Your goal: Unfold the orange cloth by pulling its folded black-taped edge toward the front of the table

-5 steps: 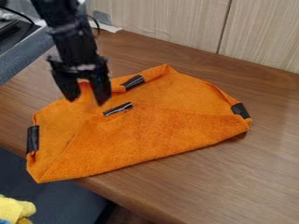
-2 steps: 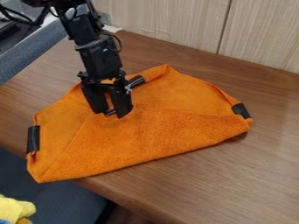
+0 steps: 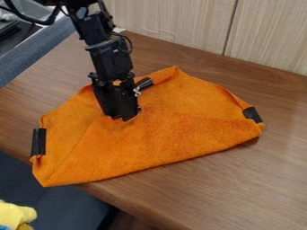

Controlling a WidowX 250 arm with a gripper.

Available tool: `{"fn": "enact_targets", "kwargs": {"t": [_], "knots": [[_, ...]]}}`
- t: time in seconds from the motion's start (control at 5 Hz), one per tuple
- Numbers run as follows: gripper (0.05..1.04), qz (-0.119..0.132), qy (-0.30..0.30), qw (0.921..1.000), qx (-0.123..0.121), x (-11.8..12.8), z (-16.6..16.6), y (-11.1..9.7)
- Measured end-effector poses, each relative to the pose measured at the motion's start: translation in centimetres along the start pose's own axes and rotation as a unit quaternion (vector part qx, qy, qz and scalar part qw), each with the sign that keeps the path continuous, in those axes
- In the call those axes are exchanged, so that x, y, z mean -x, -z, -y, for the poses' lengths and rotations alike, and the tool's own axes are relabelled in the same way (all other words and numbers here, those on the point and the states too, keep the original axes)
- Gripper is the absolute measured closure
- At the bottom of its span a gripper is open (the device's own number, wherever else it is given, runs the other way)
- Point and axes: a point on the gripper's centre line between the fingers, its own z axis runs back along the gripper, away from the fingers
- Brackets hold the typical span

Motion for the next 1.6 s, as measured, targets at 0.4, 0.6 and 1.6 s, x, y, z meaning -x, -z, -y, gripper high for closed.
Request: {"fn": "enact_targets", "kwargs": {"t": [0.4, 0.6, 1.6], "knots": [[0.931, 0.0, 0.002, 1.0, -0.002, 0.0, -0.1, 0.0], [1.02, -0.001, 0.003, 1.0, -0.002, 0.0, 0.0, 0.0], [1.03, 0.005, 0.12, 0.9927, -0.017, 1.4, 6.9, -1.3]]}}
